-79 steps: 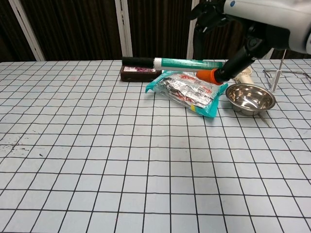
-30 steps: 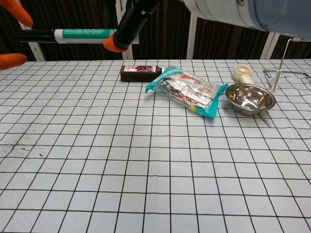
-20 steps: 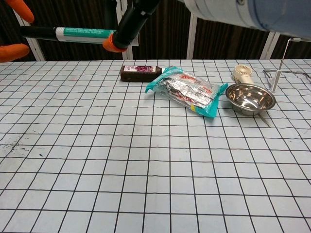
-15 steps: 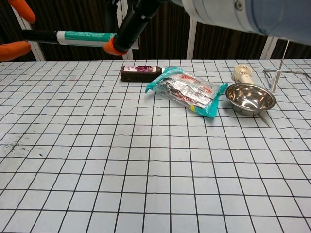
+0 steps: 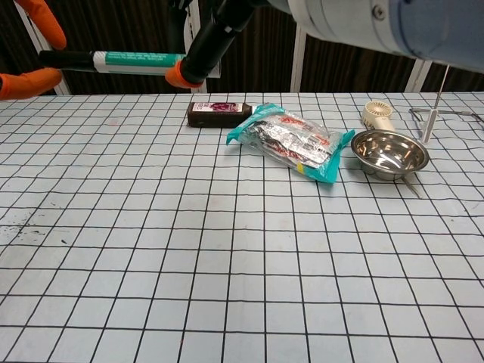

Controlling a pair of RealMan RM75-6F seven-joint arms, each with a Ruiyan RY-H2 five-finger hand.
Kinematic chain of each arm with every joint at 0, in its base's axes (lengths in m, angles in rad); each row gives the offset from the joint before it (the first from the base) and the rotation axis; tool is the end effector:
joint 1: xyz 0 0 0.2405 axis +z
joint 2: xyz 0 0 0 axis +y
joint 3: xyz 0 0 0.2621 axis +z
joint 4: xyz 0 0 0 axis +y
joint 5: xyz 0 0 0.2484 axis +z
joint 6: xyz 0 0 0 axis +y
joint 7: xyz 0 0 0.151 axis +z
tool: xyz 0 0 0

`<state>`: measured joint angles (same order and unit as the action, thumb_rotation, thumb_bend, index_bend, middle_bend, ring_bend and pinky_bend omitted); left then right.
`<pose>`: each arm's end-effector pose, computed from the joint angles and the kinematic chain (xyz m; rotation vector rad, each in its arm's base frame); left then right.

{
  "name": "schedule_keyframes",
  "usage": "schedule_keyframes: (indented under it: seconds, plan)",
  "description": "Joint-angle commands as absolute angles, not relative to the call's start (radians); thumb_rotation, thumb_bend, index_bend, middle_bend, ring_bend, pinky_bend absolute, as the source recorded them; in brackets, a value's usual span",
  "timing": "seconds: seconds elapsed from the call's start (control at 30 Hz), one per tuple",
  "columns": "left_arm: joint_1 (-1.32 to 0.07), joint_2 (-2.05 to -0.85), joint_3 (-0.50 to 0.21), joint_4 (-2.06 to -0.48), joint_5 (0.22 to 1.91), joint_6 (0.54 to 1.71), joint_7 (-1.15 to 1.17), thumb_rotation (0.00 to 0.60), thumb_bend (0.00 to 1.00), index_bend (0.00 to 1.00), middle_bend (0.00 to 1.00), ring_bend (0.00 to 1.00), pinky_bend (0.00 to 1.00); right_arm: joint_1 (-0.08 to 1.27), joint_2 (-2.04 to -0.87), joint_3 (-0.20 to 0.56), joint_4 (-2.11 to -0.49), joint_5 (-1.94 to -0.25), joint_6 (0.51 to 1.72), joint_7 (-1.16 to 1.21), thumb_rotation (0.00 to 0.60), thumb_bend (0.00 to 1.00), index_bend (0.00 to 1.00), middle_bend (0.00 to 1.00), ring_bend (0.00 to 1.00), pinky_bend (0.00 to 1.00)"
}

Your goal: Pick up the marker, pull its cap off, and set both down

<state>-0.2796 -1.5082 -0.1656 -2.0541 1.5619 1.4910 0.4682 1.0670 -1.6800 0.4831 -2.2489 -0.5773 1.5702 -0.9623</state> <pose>-0.0972 0.2220 0.0465 -1.3760 -0.9465 -1.4490 0.0874 -0.2553 0.0160 1.7441 -1.0976 1.2258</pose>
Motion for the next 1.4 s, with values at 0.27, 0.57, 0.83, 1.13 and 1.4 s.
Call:
schedule_keyframes:
  seconds: [0.27, 0.57, 0.83, 1.13, 1.4]
  plan:
    - [-0.288, -1.52, -0.164, -2.045, 1.567, 1.488, 0.47, 0.6, 0.44, 0.51, 0.17, 0.0, 0.02, 1.07, -1.67, 0.471, -2.252, -0.581, 1.572, -0.945, 0.6, 0.46, 0.68, 0.09, 0.18, 0.1]
    - [-0.292, -1.525, -0.163, -2.037, 1.573, 1.49, 0.457, 0.6, 0.45, 0.52, 0.18, 0.0, 0.02, 1.072, -1.664, 0.462, -2.243, -0.576, 1.569, -0.925, 0.6, 0.47, 0.68, 0.09, 0.18, 0.1]
    - [-0.294, -1.53, -0.163, -2.032, 1.581, 1.494, 0.46, 0.6, 0.45, 0.54, 0.2, 0.0, 0.02, 1.077, -1.662, 0.46, -2.241, -0.571, 1.568, -0.916, 0.6, 0.47, 0.69, 0.09, 0.18, 0.1]
    - [-0.294, -1.533, -0.162, -2.026, 1.569, 1.493, 0.459, 0.6, 0.47, 0.55, 0.21, 0.0, 0.02, 1.078, -1.659, 0.452, -2.245, -0.575, 1.567, -0.906, 0.6, 0.47, 0.69, 0.09, 0.18, 0.1]
    - [-0.292, -1.533, -0.16, -2.025, 1.569, 1.498, 0.455, 0.6, 0.5, 0.56, 0.21, 0.0, 0.02, 1.075, -1.653, 0.444, -2.244, -0.575, 1.567, -0.894, 0.6, 0.47, 0.69, 0.09, 0.18, 0.1]
